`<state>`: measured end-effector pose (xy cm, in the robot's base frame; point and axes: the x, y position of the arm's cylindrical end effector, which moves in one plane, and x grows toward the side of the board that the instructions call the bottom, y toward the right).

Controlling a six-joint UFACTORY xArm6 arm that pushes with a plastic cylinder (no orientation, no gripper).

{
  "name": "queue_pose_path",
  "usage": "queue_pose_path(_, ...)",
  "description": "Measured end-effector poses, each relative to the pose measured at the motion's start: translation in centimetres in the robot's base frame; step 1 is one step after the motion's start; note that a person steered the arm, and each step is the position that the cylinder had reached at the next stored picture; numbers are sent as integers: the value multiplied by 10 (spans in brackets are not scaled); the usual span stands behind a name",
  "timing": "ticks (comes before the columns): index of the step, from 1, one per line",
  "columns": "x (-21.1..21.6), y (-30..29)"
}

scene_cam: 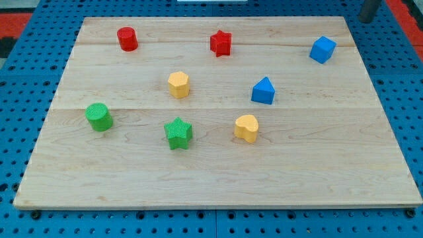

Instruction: Nudge the blue cube a bit left

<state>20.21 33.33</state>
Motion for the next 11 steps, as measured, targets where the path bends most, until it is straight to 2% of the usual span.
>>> queue_pose_path(2,0,11)
queue_pose_path(5,105,11)
queue_pose_path(6,101,11)
queue_pose_path(7,127,6)
queue_pose_path(8,93,-24)
queue_pose_path(9,78,-105)
queue_pose_path(10,98,-189)
queue_pose_path(11,98,-198)
